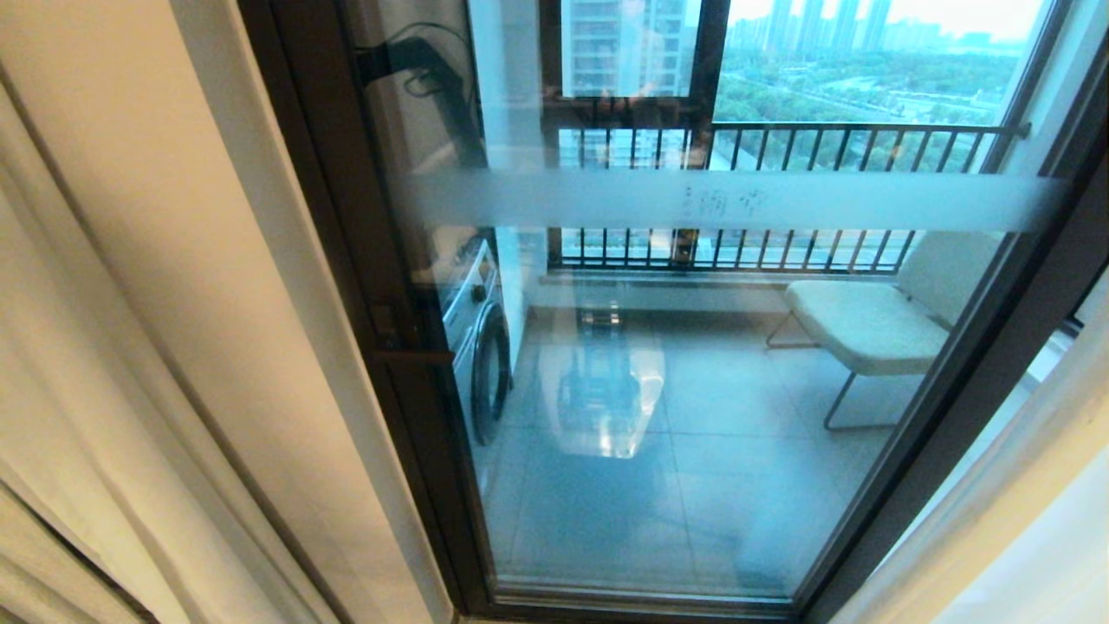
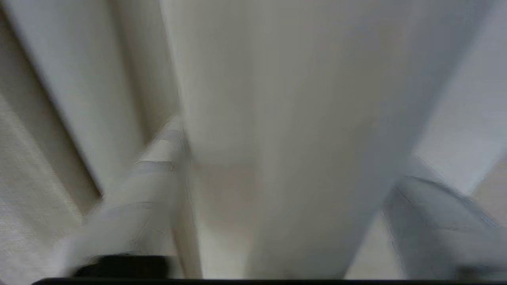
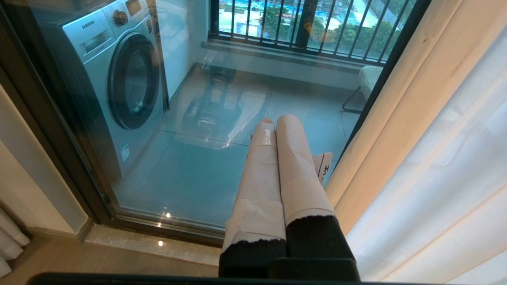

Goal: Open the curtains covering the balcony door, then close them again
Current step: Close the inner curtains on both sides

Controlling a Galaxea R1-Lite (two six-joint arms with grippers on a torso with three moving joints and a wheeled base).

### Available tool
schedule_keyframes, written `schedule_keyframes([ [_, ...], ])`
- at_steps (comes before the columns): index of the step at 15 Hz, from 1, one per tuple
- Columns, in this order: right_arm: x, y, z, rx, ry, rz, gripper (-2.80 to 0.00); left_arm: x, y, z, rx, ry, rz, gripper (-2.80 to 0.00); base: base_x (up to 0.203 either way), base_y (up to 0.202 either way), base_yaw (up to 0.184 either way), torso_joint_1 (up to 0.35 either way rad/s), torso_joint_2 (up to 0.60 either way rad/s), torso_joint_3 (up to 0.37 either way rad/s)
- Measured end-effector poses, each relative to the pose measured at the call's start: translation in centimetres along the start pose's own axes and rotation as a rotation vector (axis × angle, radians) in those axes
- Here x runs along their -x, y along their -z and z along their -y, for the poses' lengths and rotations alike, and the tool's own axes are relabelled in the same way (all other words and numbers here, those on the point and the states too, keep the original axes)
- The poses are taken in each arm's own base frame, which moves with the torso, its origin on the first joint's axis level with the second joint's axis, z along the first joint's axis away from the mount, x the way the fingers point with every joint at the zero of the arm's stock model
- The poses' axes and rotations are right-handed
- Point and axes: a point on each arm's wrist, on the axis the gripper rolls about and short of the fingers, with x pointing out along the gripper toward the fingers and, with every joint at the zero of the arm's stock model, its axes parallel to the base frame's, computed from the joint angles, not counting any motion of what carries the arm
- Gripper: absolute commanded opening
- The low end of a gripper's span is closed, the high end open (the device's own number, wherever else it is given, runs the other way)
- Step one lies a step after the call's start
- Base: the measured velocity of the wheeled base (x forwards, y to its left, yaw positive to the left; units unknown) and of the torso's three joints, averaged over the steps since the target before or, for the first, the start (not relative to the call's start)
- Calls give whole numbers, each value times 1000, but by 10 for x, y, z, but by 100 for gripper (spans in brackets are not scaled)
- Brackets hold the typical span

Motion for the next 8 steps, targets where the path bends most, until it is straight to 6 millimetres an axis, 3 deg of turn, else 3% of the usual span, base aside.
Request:
schedule_keyframes([
  [8, 0, 0, 0, 0, 0, 0, -280, -3, 3, 2, 3, 6, -7, -280, 0, 0, 0, 0, 0, 0],
])
